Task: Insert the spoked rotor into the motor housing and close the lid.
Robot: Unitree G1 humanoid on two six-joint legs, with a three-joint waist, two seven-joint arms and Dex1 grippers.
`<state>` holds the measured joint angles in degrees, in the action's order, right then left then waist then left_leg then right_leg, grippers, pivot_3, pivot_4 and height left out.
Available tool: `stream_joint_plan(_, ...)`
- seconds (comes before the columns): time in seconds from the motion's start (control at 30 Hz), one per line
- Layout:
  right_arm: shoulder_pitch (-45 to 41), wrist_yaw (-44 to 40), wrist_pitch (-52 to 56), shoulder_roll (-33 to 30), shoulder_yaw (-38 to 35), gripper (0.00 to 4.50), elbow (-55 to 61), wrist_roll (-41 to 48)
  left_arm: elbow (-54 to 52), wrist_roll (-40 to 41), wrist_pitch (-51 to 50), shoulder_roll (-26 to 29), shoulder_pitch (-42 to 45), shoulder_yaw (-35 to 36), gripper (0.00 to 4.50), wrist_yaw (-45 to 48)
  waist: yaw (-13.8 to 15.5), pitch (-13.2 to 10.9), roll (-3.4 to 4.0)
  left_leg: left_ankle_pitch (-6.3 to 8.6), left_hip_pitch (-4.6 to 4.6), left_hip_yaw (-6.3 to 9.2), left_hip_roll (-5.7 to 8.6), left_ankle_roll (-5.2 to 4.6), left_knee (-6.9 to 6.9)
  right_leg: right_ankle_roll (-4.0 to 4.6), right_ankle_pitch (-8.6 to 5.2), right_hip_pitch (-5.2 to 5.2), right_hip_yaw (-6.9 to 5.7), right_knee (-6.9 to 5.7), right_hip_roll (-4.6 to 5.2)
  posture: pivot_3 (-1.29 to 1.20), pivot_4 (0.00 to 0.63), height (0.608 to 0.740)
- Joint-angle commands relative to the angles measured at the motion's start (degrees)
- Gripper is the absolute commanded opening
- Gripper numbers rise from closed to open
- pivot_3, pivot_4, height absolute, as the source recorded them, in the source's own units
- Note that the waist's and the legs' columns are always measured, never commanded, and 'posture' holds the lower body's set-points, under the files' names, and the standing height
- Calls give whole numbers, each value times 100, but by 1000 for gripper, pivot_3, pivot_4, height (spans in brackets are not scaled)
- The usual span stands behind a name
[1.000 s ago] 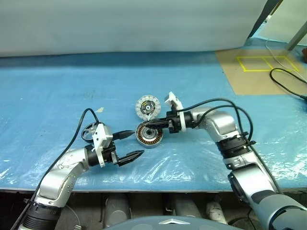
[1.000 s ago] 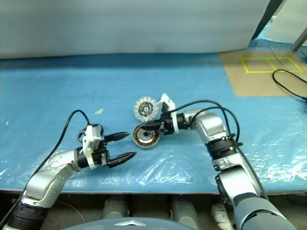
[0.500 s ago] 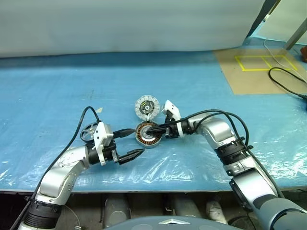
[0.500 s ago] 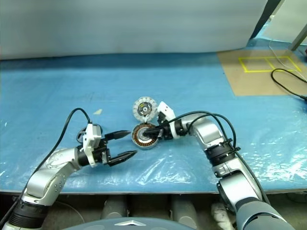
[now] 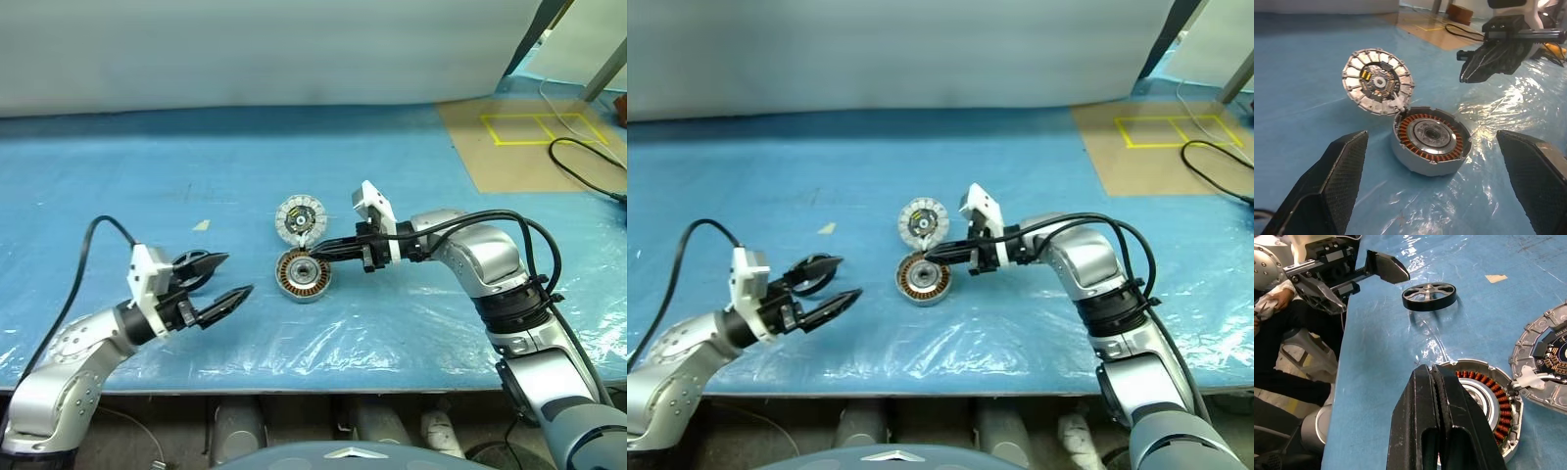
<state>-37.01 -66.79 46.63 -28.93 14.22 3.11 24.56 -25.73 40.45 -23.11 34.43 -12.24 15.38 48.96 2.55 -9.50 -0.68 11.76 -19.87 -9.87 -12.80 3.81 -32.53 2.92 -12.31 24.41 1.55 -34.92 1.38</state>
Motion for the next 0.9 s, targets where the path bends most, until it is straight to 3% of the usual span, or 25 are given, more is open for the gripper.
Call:
stream_joint_plan(0.03,34,92,-201,24,-62,24,36,13,-73,47,36,380,-119,717,4446,52,0,-1,-3,0,0,0,0,0,1,0,0,0,-1,1,-1,0,150,740)
stream_joint_plan(0.23,-6,173,-485,201,58,24,-266,-120,528,16,-344,1590,502,1085,4446,496,37,-2,-5,0,1,2,2,0,-1,-1,0,0,-2,-1,0,0,150,740)
stream_joint_plan(0.47,74,80,-680,144,77,24,-189,-183,1826,-465,-154,2432,1986,245,4446,1649,49,-2,-6,-1,-1,2,3,2,3,-1,0,2,-2,0,0,0,150,740)
stream_joint_plan(0.7,450,-450,-1197,-557,111,24,407,-201,3181,-1339,319,2834,3260,-947,4446,2961,144,-2,-6,-2,-4,1,2,3,7,-1,1,8,-3,-2,0,0,150,740)
stream_joint_plan(0.9,585,-375,-2047,-378,61,24,410,-318,4347,-2140,1039,2480,4245,-1710,4446,3453,157,-1,-7,-2,-2,1,3,3,-14,0,1,7,-2,-26,5,0,150,740)
